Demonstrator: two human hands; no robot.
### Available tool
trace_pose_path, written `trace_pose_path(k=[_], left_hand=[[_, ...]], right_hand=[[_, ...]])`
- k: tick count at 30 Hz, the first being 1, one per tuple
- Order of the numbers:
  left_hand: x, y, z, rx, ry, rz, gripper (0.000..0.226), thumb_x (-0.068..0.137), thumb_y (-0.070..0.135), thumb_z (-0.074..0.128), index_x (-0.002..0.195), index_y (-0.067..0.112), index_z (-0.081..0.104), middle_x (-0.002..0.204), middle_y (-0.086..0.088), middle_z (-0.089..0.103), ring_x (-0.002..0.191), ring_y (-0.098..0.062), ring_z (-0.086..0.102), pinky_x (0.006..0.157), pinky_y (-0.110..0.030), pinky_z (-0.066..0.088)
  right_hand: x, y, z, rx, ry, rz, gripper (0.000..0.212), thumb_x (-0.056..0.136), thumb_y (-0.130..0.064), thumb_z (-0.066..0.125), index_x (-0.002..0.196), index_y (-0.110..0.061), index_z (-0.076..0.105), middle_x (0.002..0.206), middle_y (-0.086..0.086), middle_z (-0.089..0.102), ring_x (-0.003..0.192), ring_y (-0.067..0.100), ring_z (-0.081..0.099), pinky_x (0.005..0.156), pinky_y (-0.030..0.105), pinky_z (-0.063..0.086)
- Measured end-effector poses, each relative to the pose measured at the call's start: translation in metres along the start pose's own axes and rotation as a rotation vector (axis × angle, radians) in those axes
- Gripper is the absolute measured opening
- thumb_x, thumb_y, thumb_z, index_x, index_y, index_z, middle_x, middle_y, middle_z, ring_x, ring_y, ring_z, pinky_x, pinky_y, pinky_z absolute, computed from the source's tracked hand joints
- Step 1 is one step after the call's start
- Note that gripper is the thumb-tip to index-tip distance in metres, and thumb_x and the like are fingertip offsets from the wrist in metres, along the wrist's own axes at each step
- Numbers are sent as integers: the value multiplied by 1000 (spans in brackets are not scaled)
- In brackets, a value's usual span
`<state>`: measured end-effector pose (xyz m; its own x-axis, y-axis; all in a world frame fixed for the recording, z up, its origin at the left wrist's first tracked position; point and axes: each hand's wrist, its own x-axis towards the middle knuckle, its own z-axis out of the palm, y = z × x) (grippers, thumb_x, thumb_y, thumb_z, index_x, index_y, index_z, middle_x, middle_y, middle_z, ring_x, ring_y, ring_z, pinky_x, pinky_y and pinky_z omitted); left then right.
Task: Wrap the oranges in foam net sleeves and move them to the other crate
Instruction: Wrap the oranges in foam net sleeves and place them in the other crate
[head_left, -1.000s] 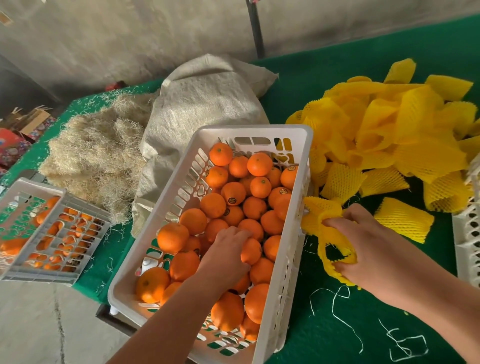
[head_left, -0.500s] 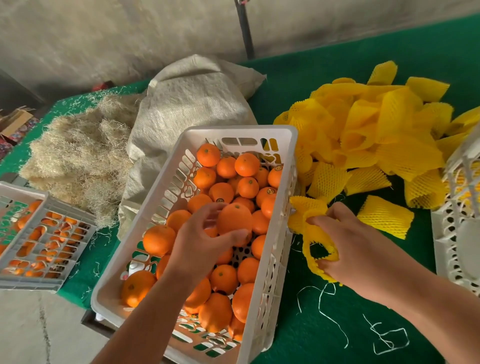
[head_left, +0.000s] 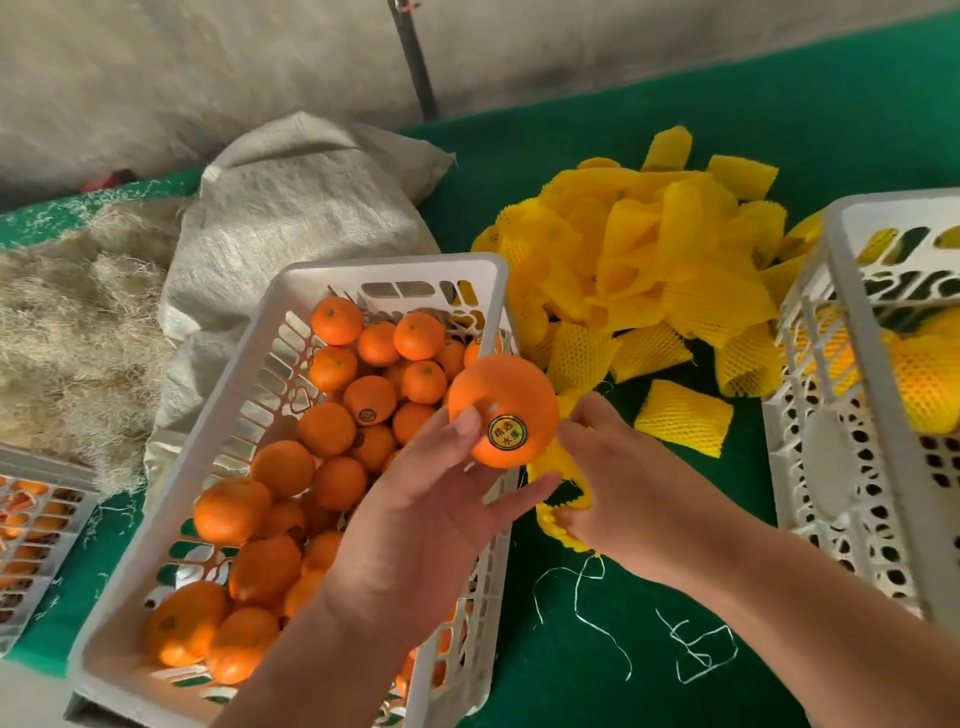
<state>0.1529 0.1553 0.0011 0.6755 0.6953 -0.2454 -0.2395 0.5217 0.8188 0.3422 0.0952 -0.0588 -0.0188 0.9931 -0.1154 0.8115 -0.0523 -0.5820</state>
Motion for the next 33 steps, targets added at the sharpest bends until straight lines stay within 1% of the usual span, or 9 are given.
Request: trace_pose_path(k=[4,8,12,17,21,24,26,30,33], left_hand=[[12,-15,15,-37,82,-24,52,95,32,69,144,19,59,147,-14,57,138,-32,54,109,-66,43],[21,-22,23,41,147,-15,48,87,38,71,133,23,68,141,-12,63,135,-30,56,114,-69,34],[23,-22,26,183,169,-18,52,89,42,73,137,25,64,136,-8,67,131,-23,60,116,-63,33],[24,-19,26,296,185,-36,58,86,47,73,140,28,61,138,-4,66,134,-21,57,118,-62,29],[26,-20,19,247,163,-50,54,89,47,66,139,28,61,136,-5,68,128,-20,63,105,-51,42],[30,-21,17,285,127,-31,45,89,51,69,129,29,69,132,-9,70,125,-23,65,93,-35,57],[34,-21,17,337,119,6,47,86,57,75,123,29,72,128,-11,71,123,-25,66,93,-27,57],[40,-17,11,494,68,74,47,88,56,72,129,35,66,133,-3,68,126,-22,64,104,-44,51],[42,-11,7,617,8,102,48,89,52,73,134,42,58,135,7,66,124,-12,64,91,-26,58]], right_hand=[[1,2,1,34,33,9,48,86,-41,79,124,-33,51,121,-9,36,74,7,53,60,16,43],[1,3,2,73,70,22,51,85,-40,80,127,-35,50,128,-8,38,76,11,58,62,16,47],[2,3,1,97,111,24,45,83,-43,80,119,-39,53,124,-9,38,71,7,56,59,12,45],[3,3,0,91,133,56,40,81,-46,79,113,-38,56,112,-9,36,71,13,58,67,23,54],[4,6,-2,103,122,74,40,82,-43,79,112,-37,54,106,-11,33,74,12,55,65,19,48],[5,9,-7,118,129,76,39,81,-42,81,110,-38,55,107,-12,34,78,8,54,64,12,41],[5,12,-11,142,135,88,38,81,-43,81,109,-38,56,107,-13,35,78,6,54,63,11,39],[8,16,-12,192,164,109,41,81,-46,80,114,-40,56,108,-15,35,81,4,54,62,11,39],[10,17,-12,233,227,110,47,80,-50,81,119,-42,54,106,-19,35,84,2,54,61,11,41]])
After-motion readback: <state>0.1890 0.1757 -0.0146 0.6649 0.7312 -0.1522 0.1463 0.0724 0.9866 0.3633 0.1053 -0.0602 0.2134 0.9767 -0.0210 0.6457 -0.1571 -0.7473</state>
